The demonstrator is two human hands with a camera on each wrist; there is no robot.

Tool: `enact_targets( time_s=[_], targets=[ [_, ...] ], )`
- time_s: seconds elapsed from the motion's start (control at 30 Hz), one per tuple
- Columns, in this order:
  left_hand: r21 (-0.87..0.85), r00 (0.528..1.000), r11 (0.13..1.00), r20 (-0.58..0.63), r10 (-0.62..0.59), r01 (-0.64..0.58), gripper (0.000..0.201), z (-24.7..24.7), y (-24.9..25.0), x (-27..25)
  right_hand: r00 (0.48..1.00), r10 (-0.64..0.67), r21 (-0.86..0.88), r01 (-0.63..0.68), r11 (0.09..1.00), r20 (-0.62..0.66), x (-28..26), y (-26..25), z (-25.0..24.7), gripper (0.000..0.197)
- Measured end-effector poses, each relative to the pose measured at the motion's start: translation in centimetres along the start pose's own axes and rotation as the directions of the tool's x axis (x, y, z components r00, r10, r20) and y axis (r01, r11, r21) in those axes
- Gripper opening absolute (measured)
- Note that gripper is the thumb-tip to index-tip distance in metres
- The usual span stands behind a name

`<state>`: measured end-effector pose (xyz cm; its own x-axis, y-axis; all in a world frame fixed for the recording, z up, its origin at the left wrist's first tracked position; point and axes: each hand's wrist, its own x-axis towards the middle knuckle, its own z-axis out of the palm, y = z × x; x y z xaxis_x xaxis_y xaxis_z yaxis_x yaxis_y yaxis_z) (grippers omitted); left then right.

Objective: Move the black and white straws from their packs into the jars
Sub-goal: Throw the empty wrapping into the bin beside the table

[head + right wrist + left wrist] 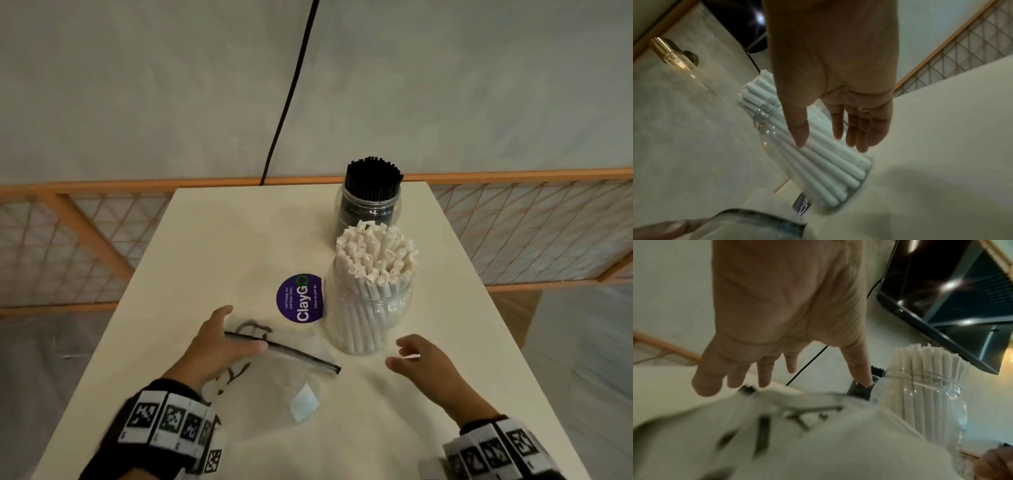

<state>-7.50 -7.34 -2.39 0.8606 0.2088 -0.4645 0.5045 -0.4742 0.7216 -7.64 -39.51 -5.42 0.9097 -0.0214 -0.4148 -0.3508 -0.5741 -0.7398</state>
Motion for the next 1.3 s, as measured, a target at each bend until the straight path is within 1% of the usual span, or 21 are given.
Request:
enact_targets(
  time_s=[0.07,0.1,0.17,0.23,0.3,0.33,0.4,0.5,0.53,0.6,0.67,0.73,0.8,0.87,1.0,1.03,1.1,1.17,1.2,1.23,1.3],
  targets=[
    [0.045,0.999,0.999,-0.037,-0.025,0.027,0.142,0.3,-2.1,-0.2,0.996,-0.027,-0.079,0.033,0.996,0.085,-0.3,0.0,1.5,0.022],
    [0.077,0.997,0.996,-0.070,-0.034,0.040,0.148,0.5,-3.0,-0.1,0.990,-0.055,-0.110,0.069,0.991,0.129,-0.5,-0.4,2.2,0.021],
    [0.154,0.990,0.985,-0.127,-0.055,0.074,0.151,0.7,-4.2,-0.4,0.973,-0.110,-0.145,0.142,0.979,0.205,-0.9,-1.6,3.6,0.033],
    [0.206,0.985,0.974,-0.160,-0.061,0.094,0.146,1.0,-5.4,-0.8,0.947,-0.185,-0.161,0.232,0.959,0.263,-0.9,-2.5,5.4,0.058],
    [0.102,0.988,0.989,-0.125,-0.090,0.103,0.144,1.4,-7.0,-1.3,0.918,-0.265,-0.218,0.335,0.917,0.294,-0.6,-3.0,7.6,0.069],
    [-0.006,0.988,0.992,-0.087,-0.125,0.125,0.142,1.6,-7.6,-1.6,0.912,-0.294,-0.237,0.365,0.900,0.286,-0.5,-3.3,8.6,0.064],
    [-0.143,0.985,0.976,-0.028,-0.167,0.162,0.126,1.5,-8.5,-1.9,0.918,-0.329,-0.235,0.378,0.896,0.223,-0.2,-3.6,10.4,0.040],
    [-0.155,0.998,0.986,0.010,-0.064,0.065,0.053,0.2,-8.0,-2.0,0.927,-0.333,-0.219,0.365,0.905,0.171,-0.6,-4.7,11.2,0.006],
    [-0.149,1.000,0.989,0.009,-0.012,0.013,0.036,-0.4,-7.4,-2.1,0.929,-0.330,-0.158,0.356,0.921,0.170,-0.8,-5.1,11.0,0.009],
    [-0.151,0.993,0.982,-0.010,0.116,-0.116,0.017,-1.7,-5.9,-2.5,0.933,-0.326,0.108,0.311,0.944,0.155,-1.9,-6.2,10.2,0.020],
    [-0.117,0.966,0.960,-0.061,0.250,-0.255,0.014,-3.2,-4.5,-3.1,0.938,-0.334,0.393,0.273,0.878,0.095,-3.4,-7.7,8.7,0.023],
    [-0.083,0.932,0.934,-0.137,0.336,-0.348,0.020,-4.7,-3.2,-3.6,0.929,-0.370,0.522,0.324,0.789,-0.017,-4.7,-9.2,6.7,0.018],
    [-0.060,0.892,0.904,-0.204,0.404,-0.424,0.023,-6.3,-2.3,-4.0,0.894,-0.418,0.522,0.436,0.733,-0.160,-5.9,-10.7,4.3,0.020],
    [-0.034,0.858,0.877,-0.229,0.460,-0.480,0.022,-7.7,-1.7,-4.1,0.832,-0.458,0.480,0.554,0.680,-0.313,-6.8,-11.8,1.8,0.027],
    [0.009,0.837,0.862,-0.234,0.494,-0.506,0.026,-9.2,-0.3,-4.0,0.706,-0.513,0.427,0.706,0.565,-0.488,-8.5,-14.0,-1.0,0.022],
    [0.014,0.847,0.865,-0.195,0.495,-0.502,0.027,-9.3,0.1,-4.0,0.679,-0.525,0.416,0.732,0.540,-0.513,-8.8,-14.3,-1.4,0.023],
    [0.020,0.879,0.880,-0.028,0.476,-0.475,0.033,-9.3,0.9,-4.2,0.628,-0.530,0.382,0.774,0.505,-0.570,-9.1,-14.8,-2.1,0.031],
    [0.053,0.892,0.895,0.126,0.433,-0.442,0.040,-8.5,1.6,-4.3,0.585,-0.506,0.353,0.801,0.483,-0.634,-8.9,-15.0,-3.0,0.018],
    [0.060,0.891,0.895,0.144,0.430,-0.442,0.042,-8.0,2.0,-4.3,0.567,-0.496,0.329,0.808,0.488,-0.658,-8.8,-15.1,-3.5,0.015],
    [0.044,0.885,0.889,0.132,0.447,-0.456,0.039,-7.5,2.6,-4.4,0.549,-0.489,0.296,0.813,0.502,-0.678,-8.7,-15.1,-4.0,0.023],
    [-0.094,0.858,0.863,0.097,0.505,-0.497,0.026,-6.2,4.3,-5.0,0.511,-0.532,0.191,0.817,0.544,-0.675,-8.7,-14.6,-4.7,0.044]
  ],
)
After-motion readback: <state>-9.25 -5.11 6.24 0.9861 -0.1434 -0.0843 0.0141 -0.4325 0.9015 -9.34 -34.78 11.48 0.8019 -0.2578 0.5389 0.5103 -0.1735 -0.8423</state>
